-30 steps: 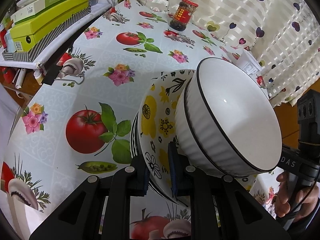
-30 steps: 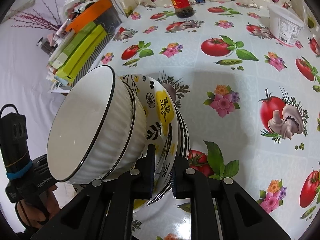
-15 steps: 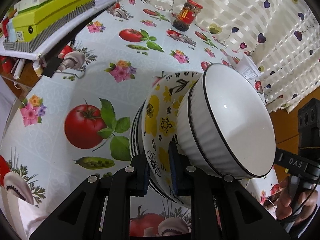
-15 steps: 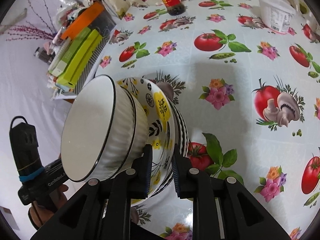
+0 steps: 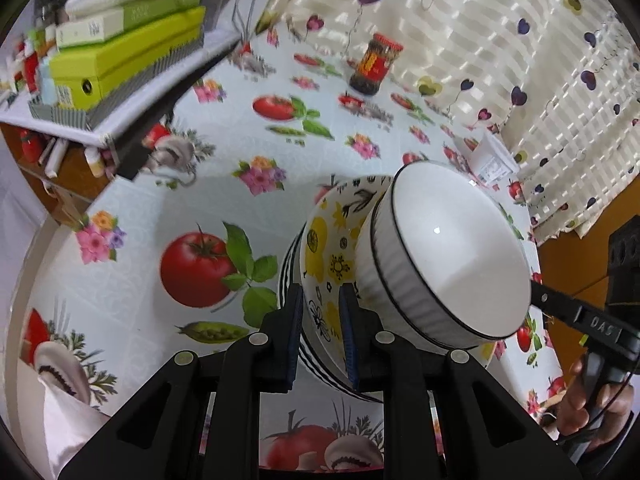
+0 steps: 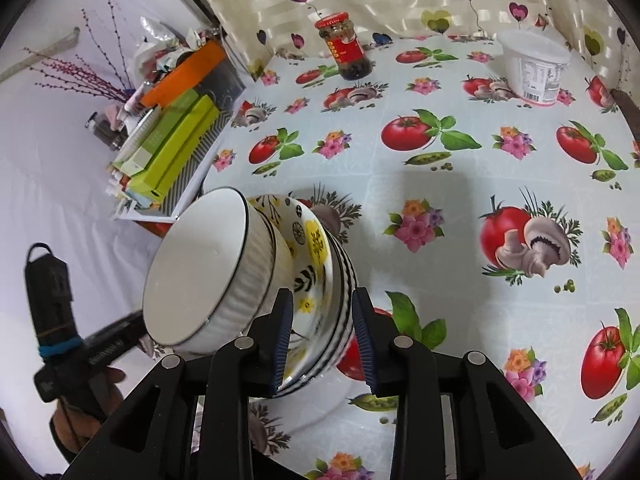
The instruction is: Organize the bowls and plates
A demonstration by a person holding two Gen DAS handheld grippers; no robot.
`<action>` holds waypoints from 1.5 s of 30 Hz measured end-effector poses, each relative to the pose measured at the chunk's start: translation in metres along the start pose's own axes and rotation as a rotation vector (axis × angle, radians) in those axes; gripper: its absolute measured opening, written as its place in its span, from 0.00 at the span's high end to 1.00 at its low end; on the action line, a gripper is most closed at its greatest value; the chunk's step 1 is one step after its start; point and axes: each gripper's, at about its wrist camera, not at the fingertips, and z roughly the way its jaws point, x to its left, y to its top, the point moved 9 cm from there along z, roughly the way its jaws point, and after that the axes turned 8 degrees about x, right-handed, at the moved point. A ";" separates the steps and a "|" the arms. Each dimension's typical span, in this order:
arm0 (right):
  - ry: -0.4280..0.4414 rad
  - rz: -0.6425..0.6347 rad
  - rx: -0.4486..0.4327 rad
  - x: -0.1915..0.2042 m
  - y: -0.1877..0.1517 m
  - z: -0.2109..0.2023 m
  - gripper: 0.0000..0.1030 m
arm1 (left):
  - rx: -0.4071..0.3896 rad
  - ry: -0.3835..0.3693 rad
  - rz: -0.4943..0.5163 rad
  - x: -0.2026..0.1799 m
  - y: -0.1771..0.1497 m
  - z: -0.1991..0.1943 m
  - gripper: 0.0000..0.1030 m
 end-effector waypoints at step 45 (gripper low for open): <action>-0.144 -0.279 -0.053 0.042 -0.107 0.002 0.41 | -0.098 0.182 0.204 -0.034 -0.086 -0.019 0.82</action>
